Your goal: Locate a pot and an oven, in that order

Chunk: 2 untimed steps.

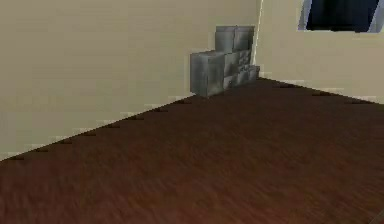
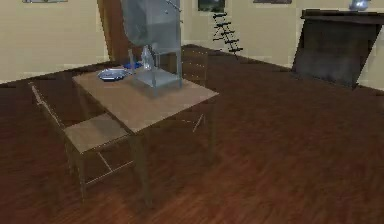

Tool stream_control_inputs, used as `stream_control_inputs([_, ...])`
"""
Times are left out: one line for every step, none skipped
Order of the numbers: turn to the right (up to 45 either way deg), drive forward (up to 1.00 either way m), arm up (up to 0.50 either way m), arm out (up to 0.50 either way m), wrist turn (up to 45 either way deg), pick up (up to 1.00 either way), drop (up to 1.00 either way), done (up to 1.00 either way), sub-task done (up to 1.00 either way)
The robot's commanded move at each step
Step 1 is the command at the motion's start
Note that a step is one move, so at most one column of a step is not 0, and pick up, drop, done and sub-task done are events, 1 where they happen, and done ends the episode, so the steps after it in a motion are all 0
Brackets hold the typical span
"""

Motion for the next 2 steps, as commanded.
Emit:
stream_control_inputs([-27.0, 0.0, 0.0, 0.0, 0.0, 0.0, 0.0, 0.0, 0.0])
stream_control_inputs([0.0, 0.05, 0.0, 0.0, 0.0, 0.0, 0.0, 0.0, 0.0])
